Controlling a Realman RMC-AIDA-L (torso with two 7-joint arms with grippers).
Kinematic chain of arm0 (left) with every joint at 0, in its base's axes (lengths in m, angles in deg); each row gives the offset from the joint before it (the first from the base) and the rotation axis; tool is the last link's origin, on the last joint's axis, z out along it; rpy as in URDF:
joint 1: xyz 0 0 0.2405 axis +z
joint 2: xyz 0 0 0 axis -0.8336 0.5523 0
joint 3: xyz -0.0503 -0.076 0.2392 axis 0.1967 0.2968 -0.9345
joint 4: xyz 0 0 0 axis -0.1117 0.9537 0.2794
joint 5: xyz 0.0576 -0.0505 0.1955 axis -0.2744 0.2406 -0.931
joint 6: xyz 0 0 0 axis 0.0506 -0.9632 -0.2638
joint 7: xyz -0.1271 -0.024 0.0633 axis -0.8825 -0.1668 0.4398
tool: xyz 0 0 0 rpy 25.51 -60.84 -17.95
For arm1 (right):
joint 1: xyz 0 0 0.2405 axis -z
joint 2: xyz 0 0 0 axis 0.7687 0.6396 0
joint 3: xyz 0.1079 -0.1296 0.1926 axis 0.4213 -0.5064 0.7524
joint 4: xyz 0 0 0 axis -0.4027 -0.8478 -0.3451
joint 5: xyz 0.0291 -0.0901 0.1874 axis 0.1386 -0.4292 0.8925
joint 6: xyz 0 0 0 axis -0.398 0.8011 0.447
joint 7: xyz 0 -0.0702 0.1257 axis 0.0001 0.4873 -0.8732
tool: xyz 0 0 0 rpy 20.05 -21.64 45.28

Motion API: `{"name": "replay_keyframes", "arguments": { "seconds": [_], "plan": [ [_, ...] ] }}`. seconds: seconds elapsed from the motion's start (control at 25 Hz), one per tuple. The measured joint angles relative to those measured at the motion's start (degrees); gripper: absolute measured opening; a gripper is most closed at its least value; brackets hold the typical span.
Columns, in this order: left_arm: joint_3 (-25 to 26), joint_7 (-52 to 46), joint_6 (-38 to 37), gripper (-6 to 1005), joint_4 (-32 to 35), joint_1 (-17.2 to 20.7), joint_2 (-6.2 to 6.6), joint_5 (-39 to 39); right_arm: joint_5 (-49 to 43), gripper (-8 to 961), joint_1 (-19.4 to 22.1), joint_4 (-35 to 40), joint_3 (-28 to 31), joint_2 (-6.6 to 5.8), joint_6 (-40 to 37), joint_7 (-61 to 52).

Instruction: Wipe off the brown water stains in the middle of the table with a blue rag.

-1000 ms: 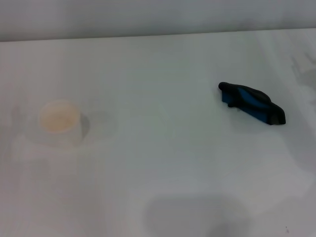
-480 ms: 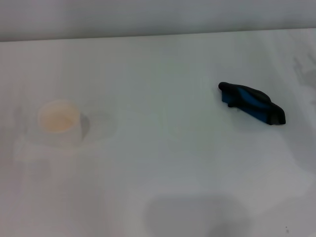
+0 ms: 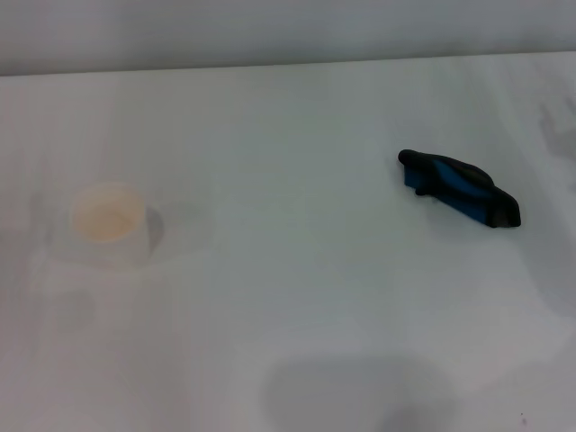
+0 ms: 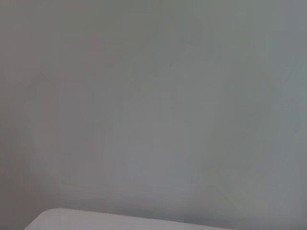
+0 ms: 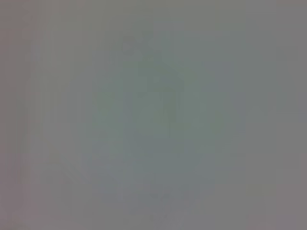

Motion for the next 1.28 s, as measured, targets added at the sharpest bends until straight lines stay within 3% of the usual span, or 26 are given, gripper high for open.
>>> {"name": "replay_keyframes", "arguments": {
  "seconds": [1.28],
  "plan": [
    [-0.3, 0.9, 4.6, 875, -0.9, 3.1, 0.12, -0.8, 0.0, 424, 0.6, -1.1, 0.0, 0.22, 2.0, 0.4]
  ]
}}
